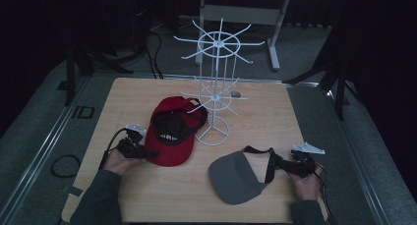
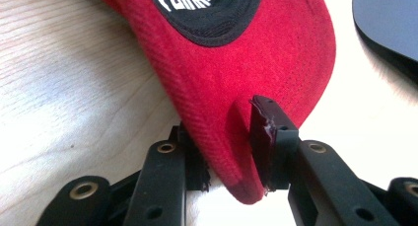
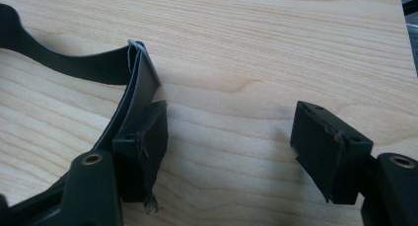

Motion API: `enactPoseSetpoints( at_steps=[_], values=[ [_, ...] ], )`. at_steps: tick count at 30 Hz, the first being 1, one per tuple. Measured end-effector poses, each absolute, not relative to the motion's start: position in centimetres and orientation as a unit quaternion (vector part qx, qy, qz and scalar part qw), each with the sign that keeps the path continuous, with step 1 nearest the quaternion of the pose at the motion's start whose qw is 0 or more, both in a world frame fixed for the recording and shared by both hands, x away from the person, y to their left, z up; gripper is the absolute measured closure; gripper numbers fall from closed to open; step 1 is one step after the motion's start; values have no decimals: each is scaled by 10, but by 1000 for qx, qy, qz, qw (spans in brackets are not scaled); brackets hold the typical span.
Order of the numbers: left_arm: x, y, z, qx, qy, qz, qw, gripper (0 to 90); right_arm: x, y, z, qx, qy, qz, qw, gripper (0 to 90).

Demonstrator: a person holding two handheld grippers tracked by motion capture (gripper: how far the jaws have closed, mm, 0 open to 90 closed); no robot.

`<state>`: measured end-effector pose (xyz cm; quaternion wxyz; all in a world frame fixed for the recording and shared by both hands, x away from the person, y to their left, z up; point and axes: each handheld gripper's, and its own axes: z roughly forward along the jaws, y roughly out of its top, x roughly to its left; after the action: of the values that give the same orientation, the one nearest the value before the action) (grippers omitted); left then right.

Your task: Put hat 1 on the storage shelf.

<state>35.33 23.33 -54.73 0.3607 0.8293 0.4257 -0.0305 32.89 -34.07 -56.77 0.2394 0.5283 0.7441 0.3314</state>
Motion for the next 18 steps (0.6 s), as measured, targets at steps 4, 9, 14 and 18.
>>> enactPoseSetpoints(
  at_steps=[4,9,14,18],
  values=[
    [350,241,-546,820,430,-29,376,750,329,-341,-568,528,744,331,239,302],
    [345,247,-539,810,432,-6,396,813,329,-341,-568,528,744,332,239,302],
    [339,250,-531,803,428,30,413,859,329,-341,-568,528,744,331,239,303],
    [339,255,-531,788,443,45,425,862,329,-341,-568,528,744,332,239,303]
  ],
)
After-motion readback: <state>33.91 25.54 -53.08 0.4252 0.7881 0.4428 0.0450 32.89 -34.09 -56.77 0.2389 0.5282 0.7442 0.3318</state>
